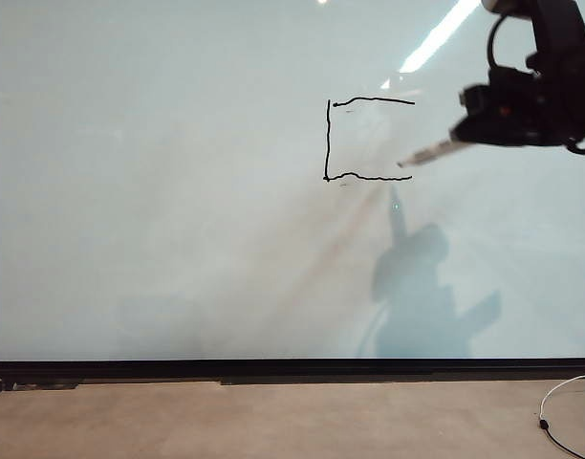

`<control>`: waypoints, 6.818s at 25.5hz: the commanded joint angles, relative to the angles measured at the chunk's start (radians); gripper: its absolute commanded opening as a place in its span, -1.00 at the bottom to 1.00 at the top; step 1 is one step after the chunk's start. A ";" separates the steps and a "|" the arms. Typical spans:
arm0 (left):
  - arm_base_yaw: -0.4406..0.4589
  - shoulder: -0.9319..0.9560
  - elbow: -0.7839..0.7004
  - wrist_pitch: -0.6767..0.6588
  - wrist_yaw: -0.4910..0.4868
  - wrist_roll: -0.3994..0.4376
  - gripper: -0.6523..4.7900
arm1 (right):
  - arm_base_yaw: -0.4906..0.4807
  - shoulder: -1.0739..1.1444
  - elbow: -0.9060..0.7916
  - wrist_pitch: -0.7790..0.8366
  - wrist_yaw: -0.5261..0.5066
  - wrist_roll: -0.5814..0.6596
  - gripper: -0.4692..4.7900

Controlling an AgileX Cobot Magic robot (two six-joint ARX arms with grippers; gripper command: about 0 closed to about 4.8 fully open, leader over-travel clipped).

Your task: Pick up the pen on the shelf to the right of the whiteboard and draw a rectangle.

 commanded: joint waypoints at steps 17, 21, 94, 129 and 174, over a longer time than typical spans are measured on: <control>0.000 0.000 0.003 0.006 0.000 0.004 -0.78 | 0.005 -0.043 0.092 -0.269 0.052 -0.357 -0.84; 0.000 0.000 0.003 0.006 0.000 0.004 -0.78 | 0.005 -0.043 0.097 -0.270 0.042 -0.366 -0.84; 0.000 0.000 0.003 0.006 0.001 0.004 -0.78 | 0.005 -0.080 0.172 -0.238 0.066 -0.394 -0.84; 0.000 0.000 0.003 0.006 0.001 0.004 -0.78 | 0.005 -0.124 0.192 -0.243 0.061 -0.394 -0.84; 0.000 0.000 0.003 0.006 0.000 0.004 -0.78 | 0.062 -0.269 0.111 -0.294 0.147 -0.346 -0.84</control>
